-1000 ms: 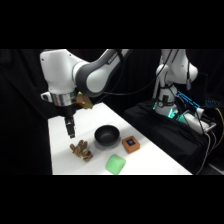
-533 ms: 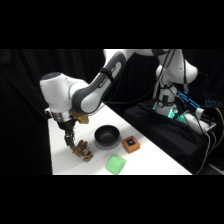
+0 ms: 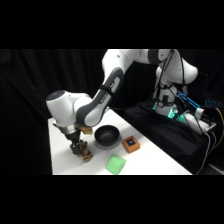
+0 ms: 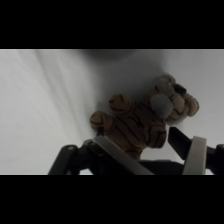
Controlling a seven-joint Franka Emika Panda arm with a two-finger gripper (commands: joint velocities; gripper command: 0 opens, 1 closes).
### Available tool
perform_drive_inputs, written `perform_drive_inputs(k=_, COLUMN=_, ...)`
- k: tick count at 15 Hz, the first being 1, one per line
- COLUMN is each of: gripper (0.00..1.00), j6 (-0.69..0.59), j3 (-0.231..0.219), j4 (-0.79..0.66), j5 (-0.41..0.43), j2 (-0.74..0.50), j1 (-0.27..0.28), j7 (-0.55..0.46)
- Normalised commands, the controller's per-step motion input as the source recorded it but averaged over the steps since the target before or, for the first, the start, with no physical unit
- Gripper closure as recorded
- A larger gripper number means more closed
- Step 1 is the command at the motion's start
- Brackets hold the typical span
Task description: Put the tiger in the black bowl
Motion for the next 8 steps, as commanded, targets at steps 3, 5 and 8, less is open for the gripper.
perform_drive_inputs(k=3, gripper=0.25, j6=-0.01, j3=-0.014, j4=0.20, j5=0.103, j2=0.17, j1=0.048, j7=0.06)
perform_drive_inputs(k=5, gripper=0.43, j6=-0.01, j3=-0.012, j4=0.21, j5=0.098, j2=0.16, j1=0.051, j7=0.05)
perform_drive_inputs(k=8, gripper=0.68, j6=-0.02, j3=-0.019, j4=0.19, j5=0.089, j2=0.10, j1=0.045, j7=0.04)
